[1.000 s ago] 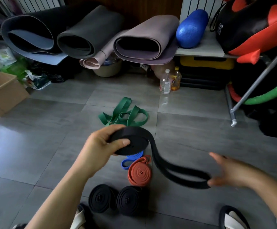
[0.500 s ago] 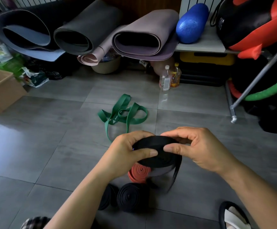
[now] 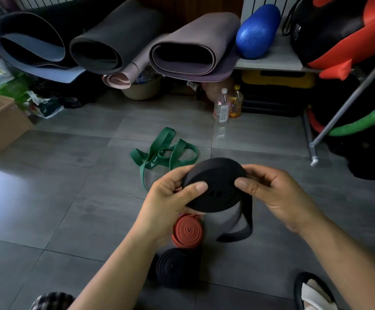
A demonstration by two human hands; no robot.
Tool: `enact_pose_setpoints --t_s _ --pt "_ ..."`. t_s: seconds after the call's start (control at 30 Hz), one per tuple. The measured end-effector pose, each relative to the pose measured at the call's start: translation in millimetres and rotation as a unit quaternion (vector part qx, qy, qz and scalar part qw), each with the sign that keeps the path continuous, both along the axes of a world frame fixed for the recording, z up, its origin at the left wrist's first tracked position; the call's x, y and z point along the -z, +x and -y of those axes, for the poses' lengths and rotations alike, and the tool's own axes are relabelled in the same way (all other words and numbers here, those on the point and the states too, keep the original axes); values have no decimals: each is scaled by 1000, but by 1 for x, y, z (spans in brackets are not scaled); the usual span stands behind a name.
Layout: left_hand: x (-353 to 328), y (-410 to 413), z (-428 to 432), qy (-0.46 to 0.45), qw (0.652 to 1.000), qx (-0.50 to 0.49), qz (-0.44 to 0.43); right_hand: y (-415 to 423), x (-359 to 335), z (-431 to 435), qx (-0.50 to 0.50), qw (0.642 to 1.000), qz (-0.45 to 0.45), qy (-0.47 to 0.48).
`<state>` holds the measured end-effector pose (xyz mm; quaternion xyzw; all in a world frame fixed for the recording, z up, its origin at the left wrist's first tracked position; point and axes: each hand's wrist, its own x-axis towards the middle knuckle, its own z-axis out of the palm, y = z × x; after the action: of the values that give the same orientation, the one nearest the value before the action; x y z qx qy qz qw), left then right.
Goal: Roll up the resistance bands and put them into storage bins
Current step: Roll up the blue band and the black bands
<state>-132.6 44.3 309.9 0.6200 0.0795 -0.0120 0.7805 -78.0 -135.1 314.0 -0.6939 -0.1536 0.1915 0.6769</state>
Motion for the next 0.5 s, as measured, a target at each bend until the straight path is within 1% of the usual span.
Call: enact_pose_setpoints --t_s 0.1,0.23,0.33,0.4,0.43,0.5 --pt "-2 1 6 -75 997 -25 -14 2 3 -3 62 996 -35 50" --pt "0 3 7 -144 987 -61 -25 0 13 -12 58 988 -98 103" --pt "5 5 11 -230 969 -84 -39 -10 26 -24 70 979 -145 126" --pt "10 4 19 -291 950 -101 -57 -16 27 -31 86 965 -182 171" --pt "14 2 23 -313 941 -108 -64 -18 26 -33 91 957 -200 190" --pt "20 0 26 -320 938 -114 -74 -19 27 -33 94 953 -216 193"
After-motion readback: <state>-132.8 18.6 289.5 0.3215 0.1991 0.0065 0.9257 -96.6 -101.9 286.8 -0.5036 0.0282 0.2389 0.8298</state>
